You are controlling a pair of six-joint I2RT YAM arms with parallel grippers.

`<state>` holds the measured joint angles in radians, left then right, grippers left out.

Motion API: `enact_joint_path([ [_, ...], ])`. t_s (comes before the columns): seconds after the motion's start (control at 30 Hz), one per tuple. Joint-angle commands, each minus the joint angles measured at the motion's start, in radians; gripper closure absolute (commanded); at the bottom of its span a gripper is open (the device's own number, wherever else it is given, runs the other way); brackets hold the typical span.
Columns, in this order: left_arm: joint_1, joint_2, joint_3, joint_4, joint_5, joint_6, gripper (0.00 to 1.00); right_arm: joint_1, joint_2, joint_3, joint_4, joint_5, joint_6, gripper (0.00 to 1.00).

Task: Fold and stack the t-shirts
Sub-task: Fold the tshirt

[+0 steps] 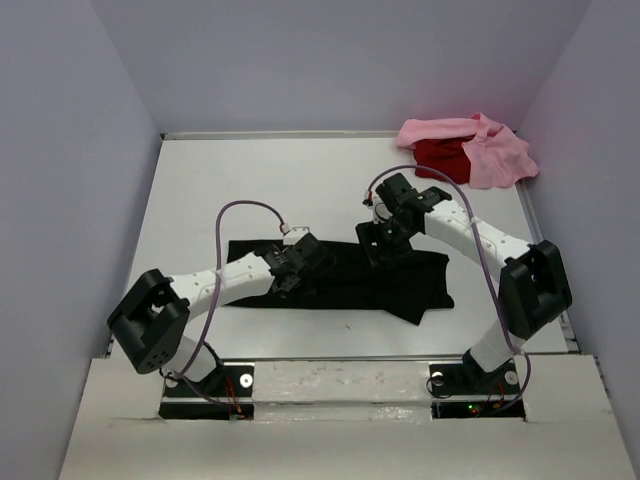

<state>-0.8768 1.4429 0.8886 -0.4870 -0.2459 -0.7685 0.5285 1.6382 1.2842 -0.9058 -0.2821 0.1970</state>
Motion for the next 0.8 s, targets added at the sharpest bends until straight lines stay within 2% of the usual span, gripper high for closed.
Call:
enact_joint_path([
  [0.0, 0.042, 0.019, -0.072, 0.057, 0.058, -0.025, 1.0, 0.001, -0.011, 0.055, -0.018, 0.031, -0.031, 0.24],
  [0.3, 0.111, 0.12, -0.117, 0.209, 0.102, 0.0, 1.0, 0.01, 0.018, 0.135, -0.047, -0.014, -0.057, 0.24],
  [0.5, 0.116, 0.146, -0.074, 0.223, 0.089, 0.008, 1.0, 0.048, 0.051, 0.153, -0.09, -0.038, -0.071, 0.25],
  [0.77, 0.121, 0.151, -0.059, 0.193, 0.097, 0.012, 1.0, 0.061, 0.139, 0.125, -0.045, -0.009, -0.082, 0.26],
])
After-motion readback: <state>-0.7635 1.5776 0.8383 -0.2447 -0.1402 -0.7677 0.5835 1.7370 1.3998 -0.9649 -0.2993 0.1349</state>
